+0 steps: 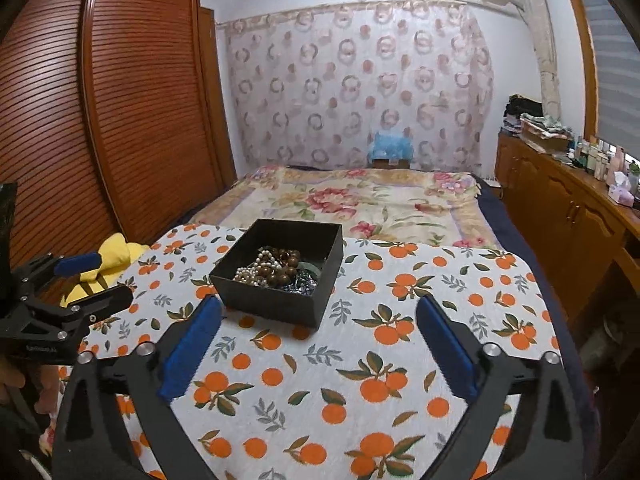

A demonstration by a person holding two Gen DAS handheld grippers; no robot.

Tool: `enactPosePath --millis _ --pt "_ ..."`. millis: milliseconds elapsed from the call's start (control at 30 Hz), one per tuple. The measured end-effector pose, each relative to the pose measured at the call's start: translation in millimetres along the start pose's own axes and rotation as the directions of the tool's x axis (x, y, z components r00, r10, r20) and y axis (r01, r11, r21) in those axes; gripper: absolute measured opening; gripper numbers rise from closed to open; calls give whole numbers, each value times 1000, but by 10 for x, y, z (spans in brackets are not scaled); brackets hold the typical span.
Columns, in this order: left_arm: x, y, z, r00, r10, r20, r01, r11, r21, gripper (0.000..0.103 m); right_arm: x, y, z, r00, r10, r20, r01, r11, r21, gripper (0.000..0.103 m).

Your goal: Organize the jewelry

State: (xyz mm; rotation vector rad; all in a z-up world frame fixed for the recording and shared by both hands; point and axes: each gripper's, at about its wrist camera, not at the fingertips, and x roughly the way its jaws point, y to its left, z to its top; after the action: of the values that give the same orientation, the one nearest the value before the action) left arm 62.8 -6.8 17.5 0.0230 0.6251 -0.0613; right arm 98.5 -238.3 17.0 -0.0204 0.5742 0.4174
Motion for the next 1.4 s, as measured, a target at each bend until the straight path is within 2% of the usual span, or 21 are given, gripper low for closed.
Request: enactPosePath --millis 167,333,500,1400 --pt "-164 9 -26 1000 12 25 -12 1000 -12 95 -186 91 -44 999 -29 27 29 1000 -6 100" --pt "-385 32 -67 997 34 71 -32 999 -34 95 -435 132 -55 996 -24 84 23 1000 20 100" --pt "-514 41 -107 996 49 81 -45 998 -47 95 -598 163 -54 992 -39 124 36 999 23 100" --pt "-667 21 -171 994 58 98 -53 997 -52 95 -692 161 -69 990 -48 132 45 999 22 100"
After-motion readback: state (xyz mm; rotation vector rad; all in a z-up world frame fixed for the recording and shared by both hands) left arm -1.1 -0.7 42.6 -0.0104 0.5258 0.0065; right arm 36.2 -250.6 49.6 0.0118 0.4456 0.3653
